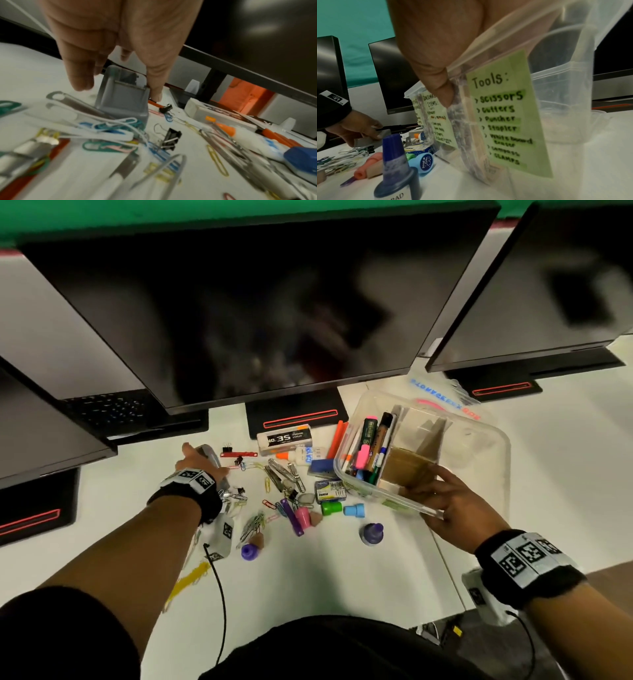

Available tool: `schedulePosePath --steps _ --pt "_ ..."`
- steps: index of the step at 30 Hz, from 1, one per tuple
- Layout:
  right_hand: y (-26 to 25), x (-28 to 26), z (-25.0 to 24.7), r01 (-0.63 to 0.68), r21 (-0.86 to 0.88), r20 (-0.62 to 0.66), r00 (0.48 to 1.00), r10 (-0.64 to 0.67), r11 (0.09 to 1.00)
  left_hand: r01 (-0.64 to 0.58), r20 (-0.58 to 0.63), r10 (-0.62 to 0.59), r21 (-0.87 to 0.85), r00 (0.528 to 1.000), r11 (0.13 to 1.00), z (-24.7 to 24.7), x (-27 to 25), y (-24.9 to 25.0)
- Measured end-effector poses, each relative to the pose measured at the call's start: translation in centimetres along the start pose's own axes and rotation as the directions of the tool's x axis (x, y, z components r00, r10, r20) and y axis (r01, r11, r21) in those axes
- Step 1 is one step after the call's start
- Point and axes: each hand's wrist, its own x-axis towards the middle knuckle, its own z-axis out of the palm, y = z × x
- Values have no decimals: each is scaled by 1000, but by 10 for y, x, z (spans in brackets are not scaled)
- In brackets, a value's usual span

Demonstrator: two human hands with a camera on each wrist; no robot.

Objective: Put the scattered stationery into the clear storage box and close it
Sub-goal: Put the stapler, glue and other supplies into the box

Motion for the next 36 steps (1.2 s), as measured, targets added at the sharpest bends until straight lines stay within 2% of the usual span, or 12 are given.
schedulePosePath --steps 2,6,10,14,18,22,24,26,29,32,34,36 --pt "-4 -2 -2 2 -15 11 1000 -2 1000 9 18 -9 -18 1000 1000 -1 0 0" --pt "-9 -3 -2 -18 -1 21 1000 18 1000 -68 25 65 150 998 986 -2 -8 -4" --pt "-9 -6 -1 21 1 26 999 -21 1000 -88 40 81 243 996 966 -5 -19 -15" --pt "-15 -7 -4 51 -22 -36 998 -52 998 -91 -26 95 122 995 988 -4 -14 -21" --pt "-15 -5 -7 55 -28 -31 998 -56 998 -81 -84 79 -28 993 996 -11 -16 -20" --pt "-15 -3 -13 -42 11 52 998 41 999 -281 -59 283 43 957 959 -30 -35 9" --pt "-17 -2 -16 -102 66 99 991 95 993 -416 -35 418 56 908 908 -38 -55 36" --pt "-24 2 -24 -205 185 163 971 176 961 -553 7 553 44 833 832 -38 -83 64" --pt "-44 15 -42 -364 341 138 931 337 867 -685 81 682 22 727 728 -27 -130 104" --pt "-65 36 -63 -466 571 69 847 527 676 -758 153 748 10 646 652 -6 -168 134" --pt "-71 48 -71 -498 728 120 770 627 471 -801 188 785 17 590 598 11 -184 148" --pt "-73 55 -74 -510 845 296 695 656 159 -825 207 805 15 556 565 25 -195 157"
